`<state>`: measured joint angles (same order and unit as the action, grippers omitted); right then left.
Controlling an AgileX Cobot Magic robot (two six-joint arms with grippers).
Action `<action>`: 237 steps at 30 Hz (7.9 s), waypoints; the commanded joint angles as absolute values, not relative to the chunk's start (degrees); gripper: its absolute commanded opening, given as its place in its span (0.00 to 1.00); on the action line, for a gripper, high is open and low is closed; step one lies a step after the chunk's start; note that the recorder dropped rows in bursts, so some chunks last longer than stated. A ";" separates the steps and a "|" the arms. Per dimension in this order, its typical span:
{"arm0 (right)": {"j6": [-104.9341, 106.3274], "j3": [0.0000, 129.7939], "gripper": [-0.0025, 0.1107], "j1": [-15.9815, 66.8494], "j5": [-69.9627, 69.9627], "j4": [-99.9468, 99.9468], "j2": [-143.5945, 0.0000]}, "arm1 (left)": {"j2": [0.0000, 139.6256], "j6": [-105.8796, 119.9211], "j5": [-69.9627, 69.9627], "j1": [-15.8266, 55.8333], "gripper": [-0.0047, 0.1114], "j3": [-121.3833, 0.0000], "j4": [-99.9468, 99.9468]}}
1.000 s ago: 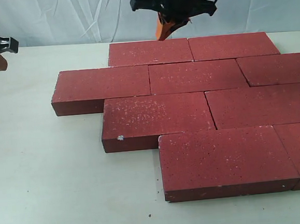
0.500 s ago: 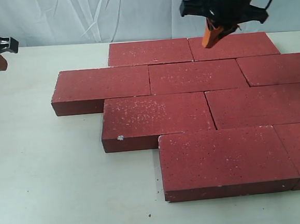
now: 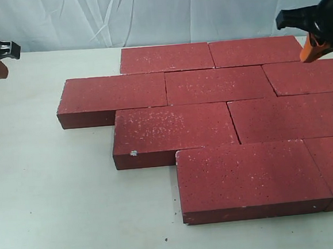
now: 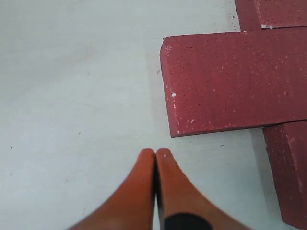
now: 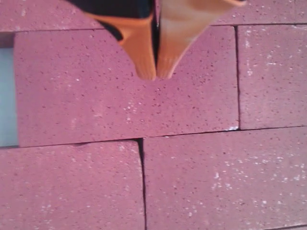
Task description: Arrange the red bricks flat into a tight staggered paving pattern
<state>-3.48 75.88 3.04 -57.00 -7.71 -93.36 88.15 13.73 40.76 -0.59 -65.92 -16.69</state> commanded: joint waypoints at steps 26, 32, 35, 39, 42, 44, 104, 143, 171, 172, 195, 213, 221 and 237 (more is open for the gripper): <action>-3.04 35.45 0.02 2.66 -37.70 -4.35 -46.09 | 87.65 13.90 36.88 -0.37 0.04 -65.73 -16.71; -3.04 33.99 0.02 2.66 -38.71 -4.50 -37.81 | 87.65 13.90 36.88 -0.37 0.04 -65.73 -16.71; -3.04 33.99 0.02 2.66 -38.71 -4.50 -35.41 | 87.65 13.90 36.88 -0.37 0.04 -65.73 -16.71; -3.04 33.99 0.02 2.66 -38.59 -4.50 -34.10 | 87.65 13.90 36.88 -0.37 0.04 -65.73 -16.71; -3.04 33.99 0.02 2.66 -38.42 -4.50 -33.97 | 87.65 13.90 36.88 -0.37 0.04 -65.73 -16.71; -3.04 33.99 0.02 2.66 -38.42 -4.50 -33.97 | 87.65 13.90 36.88 -0.37 0.04 -65.73 -16.71; -1.24 15.84 0.02 3.06 -29.58 -1.94 0.00 | 87.65 13.90 36.77 -0.37 0.04 -65.73 -16.62; -0.90 4.18 0.02 3.06 -24.15 -2.20 0.00 | 87.65 13.90 36.77 -0.37 0.04 -65.73 -16.62; -1.73 0.00 0.02 3.06 -21.26 -3.02 0.00 | 87.65 13.90 36.77 -0.37 0.04 -65.73 -16.62; -1.73 0.00 0.02 3.06 -21.26 -3.02 0.00 | 87.65 13.90 36.77 -0.37 0.04 -65.73 -16.62; -1.73 0.00 0.02 3.06 -21.14 -3.11 0.00 | 87.65 13.90 36.77 -0.37 0.04 -65.73 -16.62; -1.73 0.00 0.02 3.06 -21.14 -3.11 0.00 | 71.84 13.90 34.46 -0.47 0.04 -61.77 -11.27; -1.73 0.00 0.02 3.06 -21.14 -3.11 0.00 | 54.88 13.90 32.48 -0.47 0.04 -50.08 -10.45; -1.73 0.00 0.02 3.06 -21.14 -3.11 0.00 | 13.68 13.90 16.44 -0.47 0.04 -12.56 -9.54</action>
<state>-1.96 0.27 3.04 -21.83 -3.11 -0.33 16.91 13.94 20.71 -0.59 -16.49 -8.05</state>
